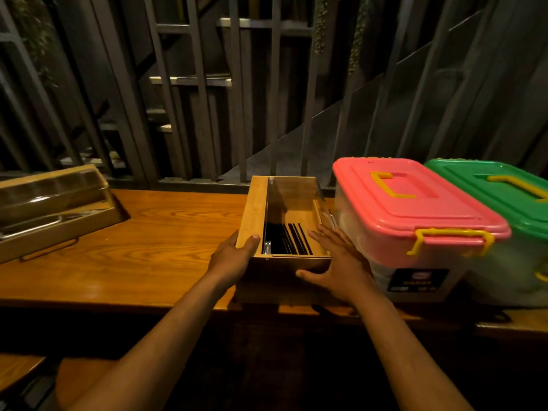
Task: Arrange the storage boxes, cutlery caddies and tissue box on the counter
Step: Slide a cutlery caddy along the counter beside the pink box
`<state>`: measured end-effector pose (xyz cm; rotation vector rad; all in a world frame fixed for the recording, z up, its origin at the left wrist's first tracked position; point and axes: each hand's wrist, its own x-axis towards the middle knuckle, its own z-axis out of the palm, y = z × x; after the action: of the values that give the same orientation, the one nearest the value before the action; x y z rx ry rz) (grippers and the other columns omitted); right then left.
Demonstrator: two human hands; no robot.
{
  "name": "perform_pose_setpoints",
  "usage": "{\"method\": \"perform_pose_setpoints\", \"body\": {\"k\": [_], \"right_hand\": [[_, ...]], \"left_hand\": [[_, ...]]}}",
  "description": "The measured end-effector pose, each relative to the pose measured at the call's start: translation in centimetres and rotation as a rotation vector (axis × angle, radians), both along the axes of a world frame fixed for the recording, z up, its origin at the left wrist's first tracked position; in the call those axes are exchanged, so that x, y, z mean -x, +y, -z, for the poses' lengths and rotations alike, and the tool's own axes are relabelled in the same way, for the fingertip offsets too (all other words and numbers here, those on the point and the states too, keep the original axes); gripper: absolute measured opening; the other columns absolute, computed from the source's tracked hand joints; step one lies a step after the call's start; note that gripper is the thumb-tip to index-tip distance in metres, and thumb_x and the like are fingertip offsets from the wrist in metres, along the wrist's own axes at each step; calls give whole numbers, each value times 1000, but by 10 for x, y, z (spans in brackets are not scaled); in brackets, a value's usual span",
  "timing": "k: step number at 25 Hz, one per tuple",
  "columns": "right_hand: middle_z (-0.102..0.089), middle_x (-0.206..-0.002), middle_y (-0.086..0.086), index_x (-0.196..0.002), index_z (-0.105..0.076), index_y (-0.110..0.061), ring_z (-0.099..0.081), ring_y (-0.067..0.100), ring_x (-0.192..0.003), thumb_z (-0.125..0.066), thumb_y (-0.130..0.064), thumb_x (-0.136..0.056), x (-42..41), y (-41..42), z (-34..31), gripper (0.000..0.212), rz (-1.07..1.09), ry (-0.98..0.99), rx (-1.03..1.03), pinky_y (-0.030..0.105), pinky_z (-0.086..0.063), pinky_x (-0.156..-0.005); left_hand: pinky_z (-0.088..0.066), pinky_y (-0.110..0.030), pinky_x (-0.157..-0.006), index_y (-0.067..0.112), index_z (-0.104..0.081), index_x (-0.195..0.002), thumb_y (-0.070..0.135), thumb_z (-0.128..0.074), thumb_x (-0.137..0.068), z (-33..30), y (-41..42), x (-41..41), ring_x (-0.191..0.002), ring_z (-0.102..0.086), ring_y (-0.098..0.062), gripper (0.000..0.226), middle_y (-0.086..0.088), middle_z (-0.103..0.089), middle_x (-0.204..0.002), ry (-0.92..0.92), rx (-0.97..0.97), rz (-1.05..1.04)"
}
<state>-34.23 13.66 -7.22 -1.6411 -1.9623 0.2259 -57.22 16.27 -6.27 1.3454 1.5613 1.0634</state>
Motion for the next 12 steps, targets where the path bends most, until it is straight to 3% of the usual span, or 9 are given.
{"method": "perform_pose_setpoints", "body": {"k": [6, 9, 12], "right_hand": [[-16, -160, -15, -147, -23, -43, -4, 13, -149, -65, -69, -71, -2, -4, -8, 91, 19, -94, 35, 44, -17, -120], [-15, -161, -10, -148, -21, -42, -4, 17, -149, -54, -73, -74, 12, -14, -11, 87, 71, -190, 35, 49, -15, -119], [-27, -158, -5, -146, -30, -39, -16, 20, -148, -42, -73, -79, 50, -24, -21, 76, 103, -202, -67, 50, -16, -118]], "left_hand": [[-51, -48, -92, 25, -50, -138, 56, -50, -92, -3, -2, -5, -114, -55, -30, 55, -6, -59, -131, 65, -39, -62], [-56, -40, -77, 23, -58, -131, 49, -50, -93, -3, -10, 5, -97, -63, -24, 46, -6, -67, -120, 276, -165, -144], [-53, -33, -68, 30, -64, -122, 46, -53, -92, -9, -26, 37, -89, -65, -19, 36, 1, -72, -110, 523, -292, -162]]}}
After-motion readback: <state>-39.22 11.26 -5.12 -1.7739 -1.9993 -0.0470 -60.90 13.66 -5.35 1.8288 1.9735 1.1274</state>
